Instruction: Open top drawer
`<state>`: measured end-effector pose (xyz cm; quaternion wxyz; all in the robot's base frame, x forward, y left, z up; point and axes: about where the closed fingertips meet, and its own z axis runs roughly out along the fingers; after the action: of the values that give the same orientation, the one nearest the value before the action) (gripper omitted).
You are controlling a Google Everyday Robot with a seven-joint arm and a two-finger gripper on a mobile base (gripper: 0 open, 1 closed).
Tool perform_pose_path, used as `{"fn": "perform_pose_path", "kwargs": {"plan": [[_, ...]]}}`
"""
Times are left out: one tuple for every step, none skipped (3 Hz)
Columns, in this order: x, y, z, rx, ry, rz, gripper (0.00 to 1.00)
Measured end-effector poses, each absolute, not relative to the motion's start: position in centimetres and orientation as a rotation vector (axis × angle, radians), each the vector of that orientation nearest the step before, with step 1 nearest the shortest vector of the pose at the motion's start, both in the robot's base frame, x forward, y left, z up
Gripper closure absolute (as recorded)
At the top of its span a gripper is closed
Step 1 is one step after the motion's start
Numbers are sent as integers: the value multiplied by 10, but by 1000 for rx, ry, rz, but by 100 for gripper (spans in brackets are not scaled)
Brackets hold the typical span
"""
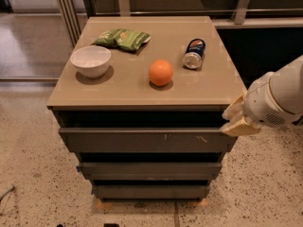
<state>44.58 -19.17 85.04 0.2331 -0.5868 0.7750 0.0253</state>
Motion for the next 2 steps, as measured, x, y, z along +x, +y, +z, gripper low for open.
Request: {"fn": "perform_pose_path", "kwargs": {"plan": [[442,-194,834,-1668,2113,-3,0],[437,-195,789,-1688,2120,3,0]]}}
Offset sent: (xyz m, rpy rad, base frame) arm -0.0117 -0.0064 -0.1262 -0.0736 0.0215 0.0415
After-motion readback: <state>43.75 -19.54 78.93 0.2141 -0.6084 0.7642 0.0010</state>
